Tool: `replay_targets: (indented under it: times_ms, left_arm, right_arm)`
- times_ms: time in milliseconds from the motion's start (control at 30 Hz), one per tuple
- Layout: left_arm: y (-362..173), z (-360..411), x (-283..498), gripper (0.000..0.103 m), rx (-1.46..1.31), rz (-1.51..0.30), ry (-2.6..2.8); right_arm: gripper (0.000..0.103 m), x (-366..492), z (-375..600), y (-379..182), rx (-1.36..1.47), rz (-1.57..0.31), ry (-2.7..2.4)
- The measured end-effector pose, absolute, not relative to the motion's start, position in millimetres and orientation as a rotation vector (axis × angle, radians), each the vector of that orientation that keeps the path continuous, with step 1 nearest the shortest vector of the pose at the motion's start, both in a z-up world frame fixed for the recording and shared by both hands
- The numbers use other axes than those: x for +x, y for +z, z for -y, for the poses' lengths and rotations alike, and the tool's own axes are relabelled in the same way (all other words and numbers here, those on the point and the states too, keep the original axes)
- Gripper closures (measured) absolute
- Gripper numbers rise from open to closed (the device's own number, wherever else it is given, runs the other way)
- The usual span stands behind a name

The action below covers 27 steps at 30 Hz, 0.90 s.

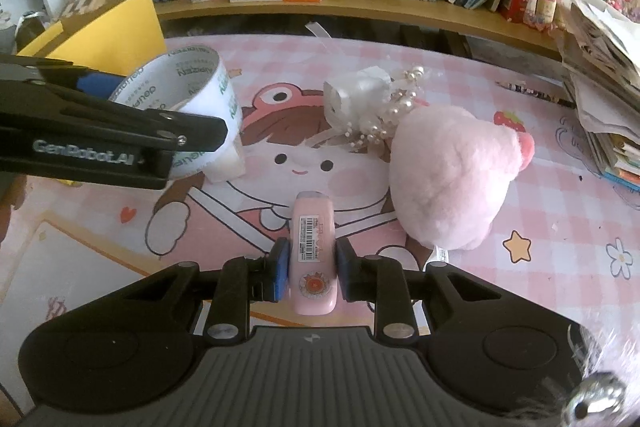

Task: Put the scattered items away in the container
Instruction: 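Close the left tool on the tape roll while the right tool grasps the pink tube, then lift the tape roll and pink tube and carry both toward the yellow box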

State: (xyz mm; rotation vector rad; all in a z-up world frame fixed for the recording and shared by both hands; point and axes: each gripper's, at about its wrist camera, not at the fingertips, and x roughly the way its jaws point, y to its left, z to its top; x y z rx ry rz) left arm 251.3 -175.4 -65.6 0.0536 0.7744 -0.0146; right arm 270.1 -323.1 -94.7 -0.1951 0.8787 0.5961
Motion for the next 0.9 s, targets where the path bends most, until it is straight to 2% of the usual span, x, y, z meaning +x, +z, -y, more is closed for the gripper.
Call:
replay_targets:
  times_ms: [533, 900]
  left_arm:
    - [-15.6, 178.1, 199.6, 0.018, 0.024, -0.636, -0.014]
    - [-11.5, 175.0, 167.4, 0.018, -0.001, -0.628, -0.002]
  right_arm:
    - [0.080, 239.0, 327.0, -69.5, -0.194, -0.818, 0.611]
    - [0.080, 217.9, 328.9, -59.3, -0.217, -0.793, 0.619]
